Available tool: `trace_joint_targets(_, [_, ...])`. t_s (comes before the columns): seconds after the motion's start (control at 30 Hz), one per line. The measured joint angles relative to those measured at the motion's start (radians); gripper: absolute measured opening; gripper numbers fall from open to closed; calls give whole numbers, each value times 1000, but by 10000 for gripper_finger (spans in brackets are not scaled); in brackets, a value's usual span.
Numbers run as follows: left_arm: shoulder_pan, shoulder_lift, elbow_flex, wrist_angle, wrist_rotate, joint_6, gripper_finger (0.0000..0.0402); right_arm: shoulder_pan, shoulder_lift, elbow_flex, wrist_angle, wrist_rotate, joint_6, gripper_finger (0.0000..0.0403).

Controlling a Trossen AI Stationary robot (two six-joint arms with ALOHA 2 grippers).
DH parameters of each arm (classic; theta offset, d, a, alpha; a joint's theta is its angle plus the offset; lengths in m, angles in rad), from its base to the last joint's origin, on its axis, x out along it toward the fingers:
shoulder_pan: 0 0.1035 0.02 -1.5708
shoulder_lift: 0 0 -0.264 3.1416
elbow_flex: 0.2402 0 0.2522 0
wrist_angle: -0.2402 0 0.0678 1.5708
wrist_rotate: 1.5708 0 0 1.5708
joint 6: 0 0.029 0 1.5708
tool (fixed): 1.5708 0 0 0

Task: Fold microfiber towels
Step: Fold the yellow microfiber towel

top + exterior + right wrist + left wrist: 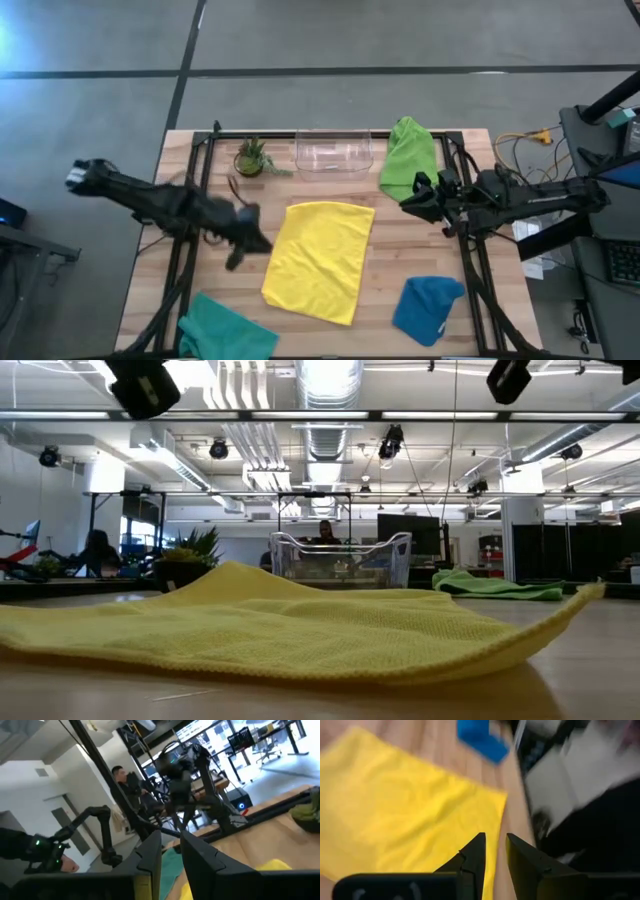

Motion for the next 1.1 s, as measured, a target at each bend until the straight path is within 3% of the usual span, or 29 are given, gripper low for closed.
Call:
trace_joint_targets(0.23, [-269,124,22,-74,-259,-6,37,99,-17,-2,-20,139,-1,68])
trace_joint_targets(0.37, [-325,191,14,-83,-308,28,21,123,4,-2,-23,163,0,68])
trace_joint_targets(0.57, [-329,331,12,-90,-227,121,32,133,67,-2,-23,162,65,68])
trace_joint_targets(0.8, [-325,439,12,-79,-197,218,89,167,130,-2,-13,160,84,68])
trace_joint_targets(0.87, [-315,460,12,-72,-143,255,108,172,144,-2,-14,160,93,68])
trace_joint_targets(0.97, [-290,508,12,-67,20,310,126,172,160,6,-13,160,94,68])
trace_joint_targets(1.1, [-260,555,12,-65,54,321,132,171,172,11,1,160,94,68])
